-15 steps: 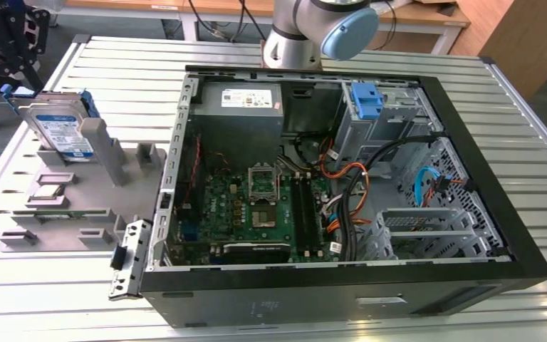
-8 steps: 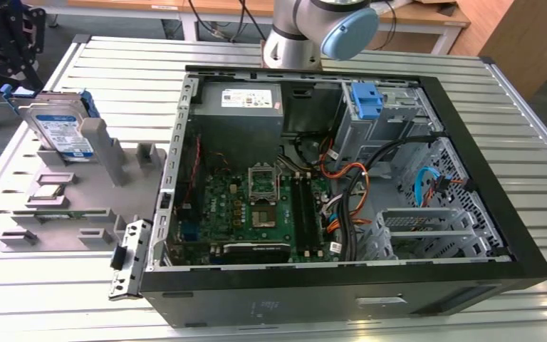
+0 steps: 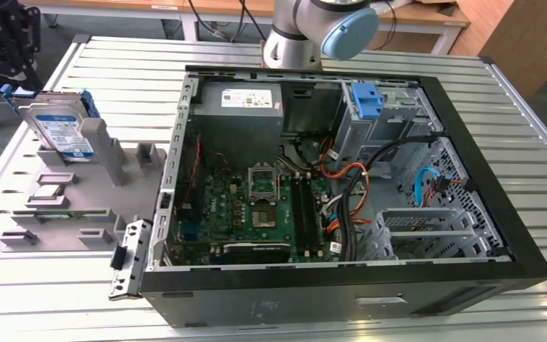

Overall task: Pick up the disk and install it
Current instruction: 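Pick up the disk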

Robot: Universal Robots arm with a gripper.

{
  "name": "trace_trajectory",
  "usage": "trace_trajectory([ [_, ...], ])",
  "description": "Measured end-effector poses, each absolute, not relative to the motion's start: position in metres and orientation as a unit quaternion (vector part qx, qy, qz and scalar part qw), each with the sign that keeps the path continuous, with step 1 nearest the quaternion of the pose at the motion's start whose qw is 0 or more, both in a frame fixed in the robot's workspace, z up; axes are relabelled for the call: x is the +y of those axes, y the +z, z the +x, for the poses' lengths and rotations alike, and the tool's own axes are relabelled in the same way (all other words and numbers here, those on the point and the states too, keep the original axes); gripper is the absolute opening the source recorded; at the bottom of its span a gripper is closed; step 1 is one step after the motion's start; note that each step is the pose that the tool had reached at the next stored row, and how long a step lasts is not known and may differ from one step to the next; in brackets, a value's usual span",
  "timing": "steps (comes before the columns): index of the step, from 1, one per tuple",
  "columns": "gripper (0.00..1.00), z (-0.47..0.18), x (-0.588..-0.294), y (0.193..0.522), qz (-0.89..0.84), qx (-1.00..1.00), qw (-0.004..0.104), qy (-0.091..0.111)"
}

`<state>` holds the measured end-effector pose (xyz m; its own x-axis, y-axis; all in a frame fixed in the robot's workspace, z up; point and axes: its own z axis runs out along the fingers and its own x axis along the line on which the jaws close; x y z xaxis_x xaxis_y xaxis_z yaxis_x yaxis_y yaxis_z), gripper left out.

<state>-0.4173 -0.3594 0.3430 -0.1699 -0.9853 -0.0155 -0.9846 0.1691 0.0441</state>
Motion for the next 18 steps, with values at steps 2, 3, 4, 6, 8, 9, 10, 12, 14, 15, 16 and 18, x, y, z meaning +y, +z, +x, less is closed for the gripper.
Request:
trace_trajectory([
  [2, 0.11, -0.4173, -0.3594, 0.3429, 0.656, -0.755, 0.009, -0.022],
  [3, 0.11, -0.4173, -0.3594, 0.3428, 0.662, -0.749, 0.009, -0.022],
  [4, 0.11, -0.4173, -0.3594, 0.3428, 0.668, -0.744, 0.009, -0.022],
  [6, 0.11, -0.4173, -0.3594, 0.3427, 0.672, -0.740, 0.009, -0.022],
  [8, 0.11, -0.4173, -0.3594, 0.3426, 0.672, -0.740, 0.009, -0.022],
  [9, 0.11, -0.4172, -0.3594, 0.3424, 0.672, -0.740, 0.009, -0.022],
  [10, 0.11, -0.4169, -0.3593, 0.3421, 0.671, -0.741, 0.009, -0.022],
  [12, 0.11, -0.4166, -0.3594, 0.3417, 0.665, -0.746, 0.009, -0.022],
  [14, 0.11, -0.4164, -0.3594, 0.3414, 0.662, -0.749, 0.009, -0.022],
  [15, 0.11, -0.4163, -0.3593, 0.3411, 0.661, -0.750, 0.008, -0.022],
  [16, 0.11, -0.4161, -0.3592, 0.3408, 0.661, -0.750, 0.008, -0.022],
  [18, 0.11, -0.4150, -0.3590, 0.3403, 0.660, -0.751, 0.008, -0.022],
])
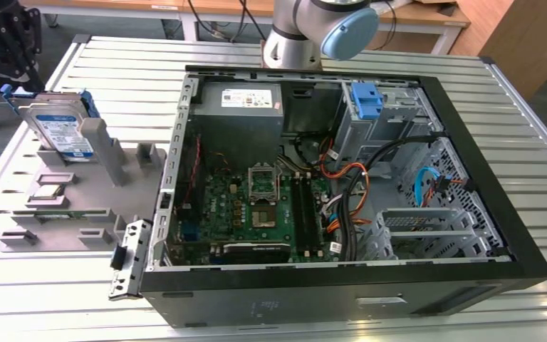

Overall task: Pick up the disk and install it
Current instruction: 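Pick up the disk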

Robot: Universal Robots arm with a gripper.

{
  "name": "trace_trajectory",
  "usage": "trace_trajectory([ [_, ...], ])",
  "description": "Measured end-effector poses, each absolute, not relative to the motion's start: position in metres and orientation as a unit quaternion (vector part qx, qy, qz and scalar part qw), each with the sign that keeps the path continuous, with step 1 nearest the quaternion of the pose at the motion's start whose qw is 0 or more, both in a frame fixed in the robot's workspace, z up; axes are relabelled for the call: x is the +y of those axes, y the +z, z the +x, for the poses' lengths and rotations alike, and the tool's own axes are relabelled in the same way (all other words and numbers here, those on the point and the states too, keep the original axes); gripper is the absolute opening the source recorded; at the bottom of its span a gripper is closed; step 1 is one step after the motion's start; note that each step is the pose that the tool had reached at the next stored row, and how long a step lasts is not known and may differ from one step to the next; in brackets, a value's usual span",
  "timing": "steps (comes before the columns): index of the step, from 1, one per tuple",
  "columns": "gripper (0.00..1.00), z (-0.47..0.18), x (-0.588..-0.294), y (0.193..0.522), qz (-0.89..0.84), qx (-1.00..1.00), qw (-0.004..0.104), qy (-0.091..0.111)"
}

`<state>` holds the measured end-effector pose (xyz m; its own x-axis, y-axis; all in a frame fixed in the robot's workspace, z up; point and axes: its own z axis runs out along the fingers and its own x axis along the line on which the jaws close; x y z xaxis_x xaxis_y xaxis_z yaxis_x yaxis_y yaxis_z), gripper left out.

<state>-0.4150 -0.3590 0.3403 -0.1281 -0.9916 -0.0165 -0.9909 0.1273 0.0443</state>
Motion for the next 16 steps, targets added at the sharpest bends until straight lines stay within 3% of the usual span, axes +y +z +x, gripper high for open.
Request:
trace_trajectory([
  [16, 0.11, -0.4119, -0.3552, 0.3370, 0.659, -0.751, 0.008, -0.022],
])
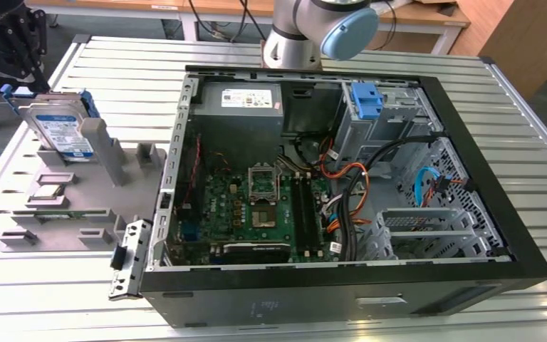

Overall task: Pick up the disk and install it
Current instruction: 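Pick up the disk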

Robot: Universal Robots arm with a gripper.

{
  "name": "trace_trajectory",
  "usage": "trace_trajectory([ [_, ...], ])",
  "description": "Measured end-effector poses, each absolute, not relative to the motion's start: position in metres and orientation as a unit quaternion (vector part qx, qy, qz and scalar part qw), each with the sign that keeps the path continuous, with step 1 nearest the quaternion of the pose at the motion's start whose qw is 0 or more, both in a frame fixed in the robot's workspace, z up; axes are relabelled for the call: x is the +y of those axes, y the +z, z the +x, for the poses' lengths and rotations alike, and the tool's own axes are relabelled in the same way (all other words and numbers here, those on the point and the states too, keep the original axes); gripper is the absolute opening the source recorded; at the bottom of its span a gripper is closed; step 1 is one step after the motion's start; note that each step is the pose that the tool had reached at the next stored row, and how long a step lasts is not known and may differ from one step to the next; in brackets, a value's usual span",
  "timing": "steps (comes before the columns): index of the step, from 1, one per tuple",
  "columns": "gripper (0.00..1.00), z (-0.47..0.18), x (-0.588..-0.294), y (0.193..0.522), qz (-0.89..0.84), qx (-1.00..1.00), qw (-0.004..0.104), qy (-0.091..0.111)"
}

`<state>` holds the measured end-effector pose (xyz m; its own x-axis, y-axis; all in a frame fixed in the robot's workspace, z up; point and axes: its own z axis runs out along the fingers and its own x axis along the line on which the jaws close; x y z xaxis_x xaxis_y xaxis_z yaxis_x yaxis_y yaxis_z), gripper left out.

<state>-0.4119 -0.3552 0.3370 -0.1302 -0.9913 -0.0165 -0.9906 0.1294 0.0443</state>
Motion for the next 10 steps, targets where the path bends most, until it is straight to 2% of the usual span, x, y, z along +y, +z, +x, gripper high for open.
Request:
trace_trajectory([
  [10, 0.11, -0.4119, -0.3552, 0.3360, 0.659, -0.751, 0.008, -0.022],
])
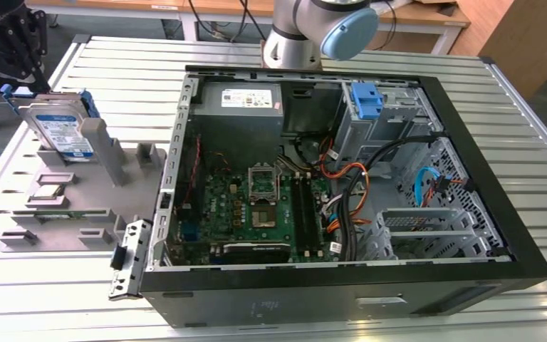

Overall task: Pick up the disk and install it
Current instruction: 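Pick up the disk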

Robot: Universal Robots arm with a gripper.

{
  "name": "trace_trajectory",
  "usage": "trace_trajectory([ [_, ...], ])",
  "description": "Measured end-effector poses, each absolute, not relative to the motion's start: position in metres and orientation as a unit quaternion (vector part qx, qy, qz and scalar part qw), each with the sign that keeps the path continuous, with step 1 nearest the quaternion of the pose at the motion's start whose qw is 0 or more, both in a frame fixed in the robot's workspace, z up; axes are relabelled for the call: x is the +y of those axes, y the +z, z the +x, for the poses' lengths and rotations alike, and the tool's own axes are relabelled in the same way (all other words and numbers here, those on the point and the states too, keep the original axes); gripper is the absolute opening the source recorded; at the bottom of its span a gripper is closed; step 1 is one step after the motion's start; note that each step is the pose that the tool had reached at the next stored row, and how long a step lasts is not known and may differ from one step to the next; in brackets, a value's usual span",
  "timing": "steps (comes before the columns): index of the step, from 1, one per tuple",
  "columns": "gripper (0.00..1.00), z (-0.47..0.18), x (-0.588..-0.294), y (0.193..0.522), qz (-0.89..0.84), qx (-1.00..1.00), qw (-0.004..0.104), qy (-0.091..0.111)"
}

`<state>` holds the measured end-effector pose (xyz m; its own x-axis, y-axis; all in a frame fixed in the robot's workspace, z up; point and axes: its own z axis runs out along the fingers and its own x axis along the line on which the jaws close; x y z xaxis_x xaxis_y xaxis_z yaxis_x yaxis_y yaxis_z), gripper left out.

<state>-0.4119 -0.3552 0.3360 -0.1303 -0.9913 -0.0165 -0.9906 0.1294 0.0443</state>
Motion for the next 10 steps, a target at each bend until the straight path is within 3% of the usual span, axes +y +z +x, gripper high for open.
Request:
trace_trajectory([
  [4, 0.11, -0.4119, -0.3552, 0.3359, 0.659, -0.751, 0.008, -0.022],
  [10, 0.35, -0.4119, -0.3552, 0.3357, 0.659, -0.751, 0.008, -0.022],
])
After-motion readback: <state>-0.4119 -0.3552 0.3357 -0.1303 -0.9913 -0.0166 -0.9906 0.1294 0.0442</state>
